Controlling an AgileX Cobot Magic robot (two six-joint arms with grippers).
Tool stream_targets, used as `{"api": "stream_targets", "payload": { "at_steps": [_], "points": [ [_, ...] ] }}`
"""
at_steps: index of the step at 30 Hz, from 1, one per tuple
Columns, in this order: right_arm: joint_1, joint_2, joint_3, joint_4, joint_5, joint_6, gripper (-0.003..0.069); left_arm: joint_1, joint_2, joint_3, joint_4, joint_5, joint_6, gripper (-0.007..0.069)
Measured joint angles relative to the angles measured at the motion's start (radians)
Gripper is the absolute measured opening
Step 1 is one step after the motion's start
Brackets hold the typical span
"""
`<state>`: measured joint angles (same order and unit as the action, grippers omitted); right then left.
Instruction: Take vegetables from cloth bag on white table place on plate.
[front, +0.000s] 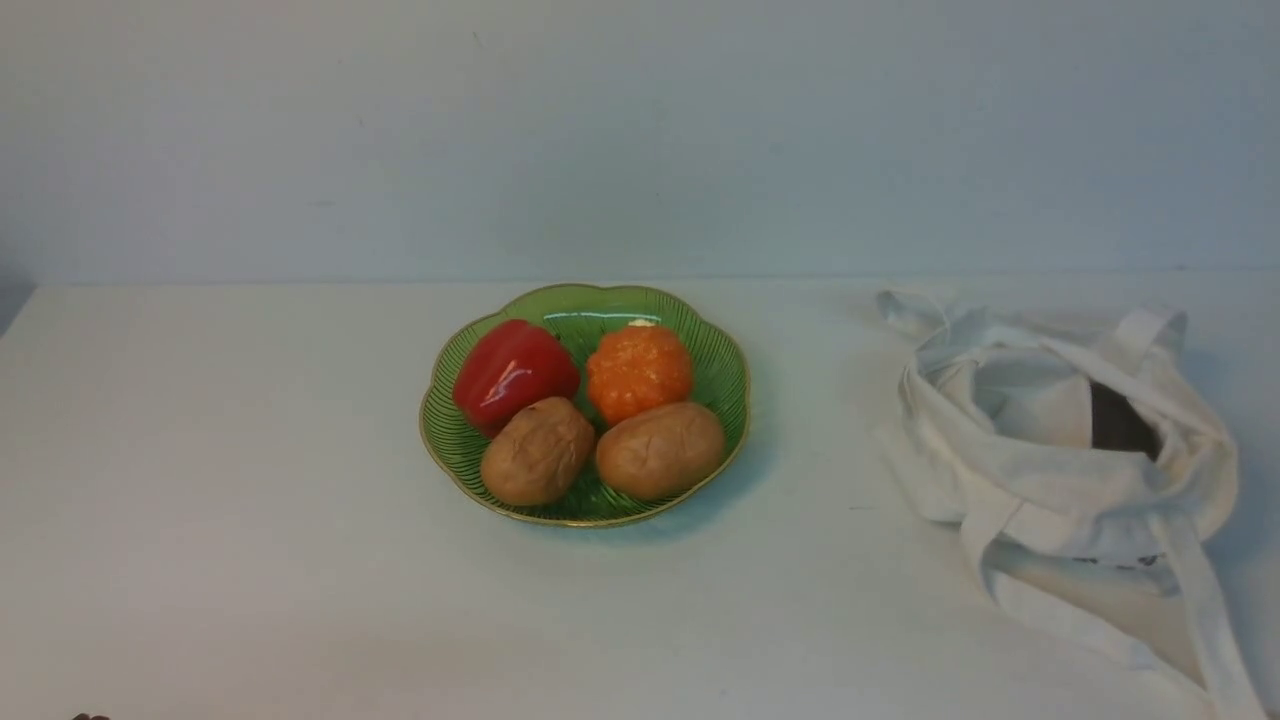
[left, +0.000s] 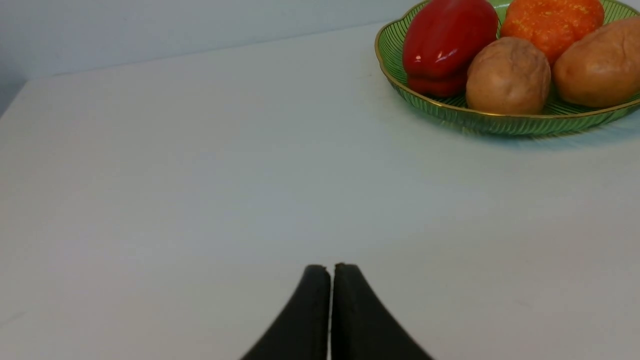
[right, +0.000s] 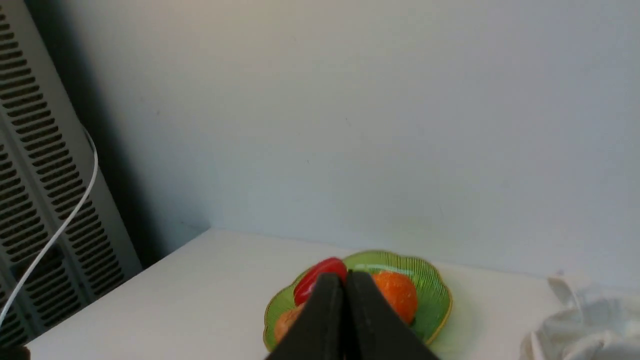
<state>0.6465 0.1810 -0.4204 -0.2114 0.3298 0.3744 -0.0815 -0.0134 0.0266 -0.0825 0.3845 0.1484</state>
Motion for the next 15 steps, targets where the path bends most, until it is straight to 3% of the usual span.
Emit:
{"api": "stream_targets", "payload": {
  "at_steps": [3, 6, 15],
  "points": [
    [0.0, 0.0, 0.011, 0.006, -0.076, -0.073, -0.0015, 0.0, 0.0, 0.0, 0.0, 0.0, 0.0, -0.0008],
    [0.0, 0.0, 0.023, 0.13, -0.149, -0.229, -0.0015, 0.0, 0.0, 0.0, 0.0, 0.0, 0.0, -0.0008],
    [-0.014, -0.007, 0.078, 0.198, -0.172, -0.311, -0.0015, 0.0, 0.0, 0.0, 0.0, 0.0, 0.0, -0.0008]
  ]
}}
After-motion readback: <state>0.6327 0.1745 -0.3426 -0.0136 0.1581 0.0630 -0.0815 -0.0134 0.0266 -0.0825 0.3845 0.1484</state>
